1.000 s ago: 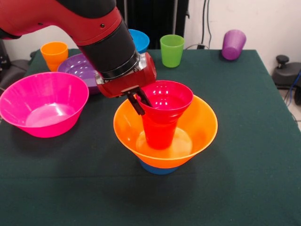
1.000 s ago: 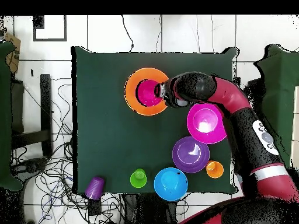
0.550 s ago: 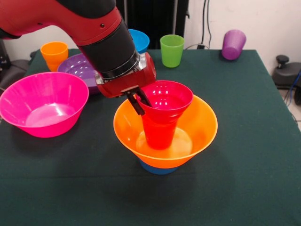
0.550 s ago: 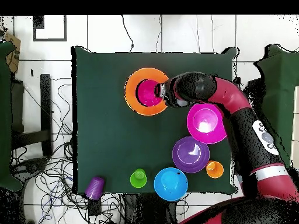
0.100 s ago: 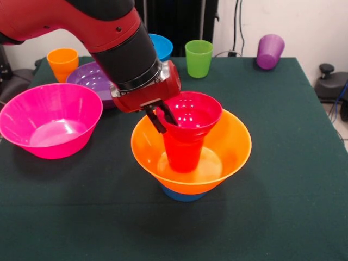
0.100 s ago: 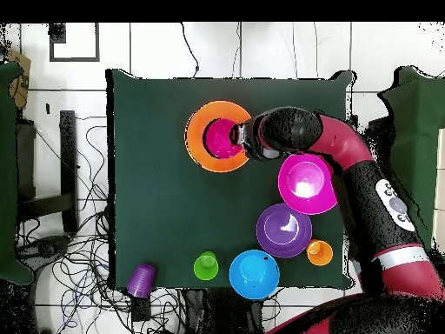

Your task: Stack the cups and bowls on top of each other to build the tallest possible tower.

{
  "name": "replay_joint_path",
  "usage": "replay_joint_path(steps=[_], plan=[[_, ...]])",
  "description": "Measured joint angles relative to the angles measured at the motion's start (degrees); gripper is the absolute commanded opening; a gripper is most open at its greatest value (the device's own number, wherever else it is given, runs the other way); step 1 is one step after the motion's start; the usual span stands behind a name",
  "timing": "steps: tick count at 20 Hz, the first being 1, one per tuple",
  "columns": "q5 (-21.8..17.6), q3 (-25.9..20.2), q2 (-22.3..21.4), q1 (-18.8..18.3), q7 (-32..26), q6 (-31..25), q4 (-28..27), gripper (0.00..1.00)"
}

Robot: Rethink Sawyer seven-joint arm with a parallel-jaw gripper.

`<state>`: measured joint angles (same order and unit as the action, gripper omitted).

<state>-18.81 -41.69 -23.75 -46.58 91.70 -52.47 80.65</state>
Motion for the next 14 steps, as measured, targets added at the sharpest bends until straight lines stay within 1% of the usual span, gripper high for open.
replay_joint_path(steps=[14], plan=[[-0.3,1.8,-1.2,1.5,0.0,0.0,0.0,1.00]])
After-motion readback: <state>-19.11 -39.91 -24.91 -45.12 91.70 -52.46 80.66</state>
